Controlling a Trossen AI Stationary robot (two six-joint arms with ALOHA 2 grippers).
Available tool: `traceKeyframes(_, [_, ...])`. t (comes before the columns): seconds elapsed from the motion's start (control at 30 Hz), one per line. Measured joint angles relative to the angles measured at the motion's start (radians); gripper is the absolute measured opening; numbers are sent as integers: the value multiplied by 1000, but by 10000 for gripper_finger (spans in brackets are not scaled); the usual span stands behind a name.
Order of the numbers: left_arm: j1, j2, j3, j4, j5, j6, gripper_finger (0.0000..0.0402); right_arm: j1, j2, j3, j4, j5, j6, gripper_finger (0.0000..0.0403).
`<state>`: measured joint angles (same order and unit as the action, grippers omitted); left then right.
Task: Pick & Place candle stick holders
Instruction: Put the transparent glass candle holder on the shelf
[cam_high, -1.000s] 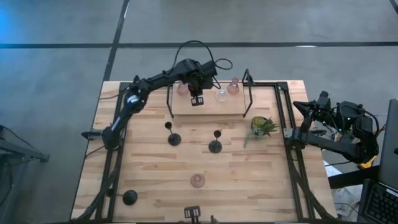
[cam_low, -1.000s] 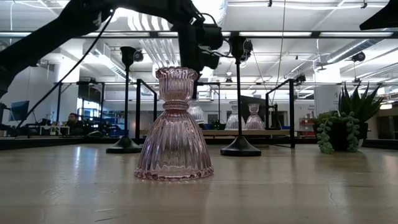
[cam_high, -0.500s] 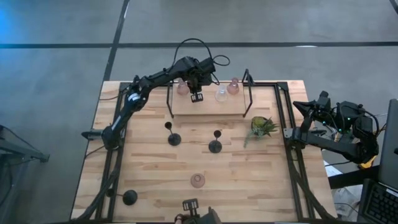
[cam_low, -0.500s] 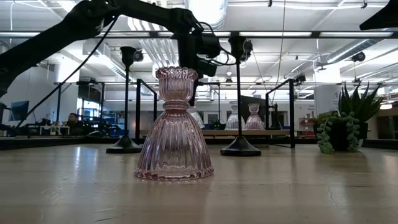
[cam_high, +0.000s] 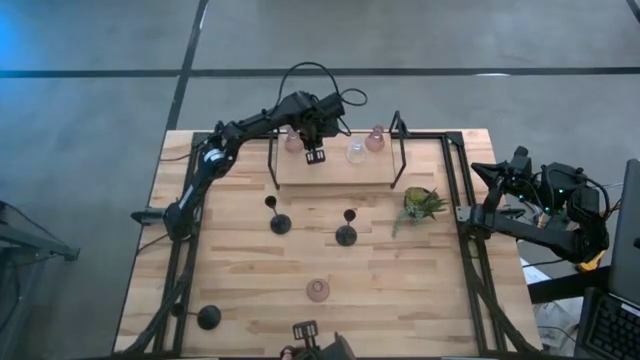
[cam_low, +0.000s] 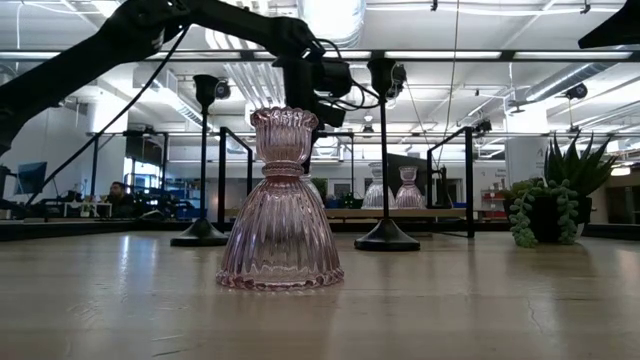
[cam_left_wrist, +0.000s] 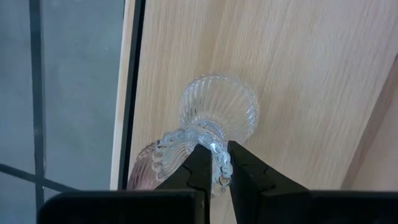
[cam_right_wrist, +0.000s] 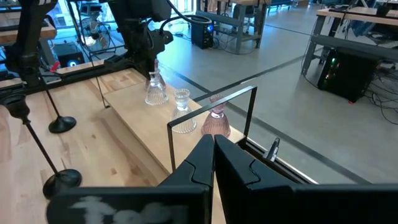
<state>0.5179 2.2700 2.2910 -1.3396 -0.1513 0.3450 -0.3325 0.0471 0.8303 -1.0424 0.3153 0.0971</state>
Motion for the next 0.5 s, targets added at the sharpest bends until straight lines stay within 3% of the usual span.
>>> traceKeyframes(0.5, [-13,1,-2,2,33,-7,34,0,0,0,0,0,0,8])
